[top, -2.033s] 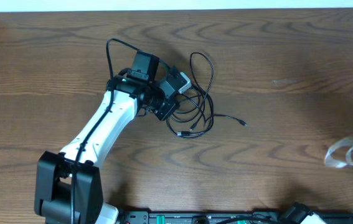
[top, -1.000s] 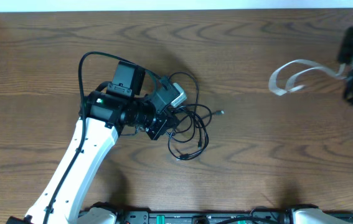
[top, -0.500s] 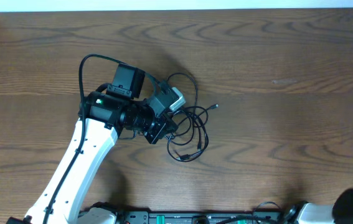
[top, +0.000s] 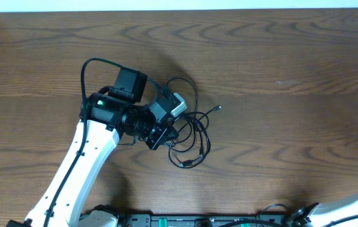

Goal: Untangle cables

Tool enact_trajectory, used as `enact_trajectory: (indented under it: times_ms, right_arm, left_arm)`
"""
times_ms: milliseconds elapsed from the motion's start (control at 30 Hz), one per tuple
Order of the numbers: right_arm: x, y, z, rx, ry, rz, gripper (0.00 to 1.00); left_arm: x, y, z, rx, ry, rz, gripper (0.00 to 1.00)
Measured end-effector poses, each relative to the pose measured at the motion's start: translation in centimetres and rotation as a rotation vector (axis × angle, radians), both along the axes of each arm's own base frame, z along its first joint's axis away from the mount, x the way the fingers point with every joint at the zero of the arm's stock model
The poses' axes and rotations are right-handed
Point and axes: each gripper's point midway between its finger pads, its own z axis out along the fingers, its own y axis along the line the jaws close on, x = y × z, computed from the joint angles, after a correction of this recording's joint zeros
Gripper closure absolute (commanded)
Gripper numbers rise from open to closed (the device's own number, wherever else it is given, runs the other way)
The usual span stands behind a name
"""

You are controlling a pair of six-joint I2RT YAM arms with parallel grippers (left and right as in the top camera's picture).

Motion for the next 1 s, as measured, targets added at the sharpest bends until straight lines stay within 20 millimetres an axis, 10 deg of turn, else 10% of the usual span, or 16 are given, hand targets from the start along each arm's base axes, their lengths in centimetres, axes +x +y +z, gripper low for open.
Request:
enact_trajectory:
  times_ms: [233, 433, 467, 567, 1000]
  right_arm:
    - [-3.0, -4.2, -0.1, 0.149, -0.179, -0.111, 0.99]
    - [-7.4, -5.3, -7.3, 0.375, -0.049, -0.315, 0.99]
    - [-7.8, -5.3, -8.8, 0.416, -0.028, -0.338, 0.91]
    - [-8.6, -4.8, -12.7, 0.531, 0.036, -0.384, 0.01]
    - [-9.1, -0.6, -15.1, 0.809, 0.065, -0.49, 0.01]
  left_arm:
    - [0.0, 0.0, 0.0, 0.0, 0.02, 0.023, 0.93]
    - [-0.1, 0.0, 0.0, 0.001, 0.03, 0.031, 0.93]
    - [-0.1, 0.0, 0.0, 0.002, 0.033, 0.033, 0.93]
    - [-0.2, 0.1, 0.0, 0.003, 0.04, 0.038, 0.92]
    - [-0.2, 0.1, -0.1, 0.004, 0.044, 0.04, 0.93]
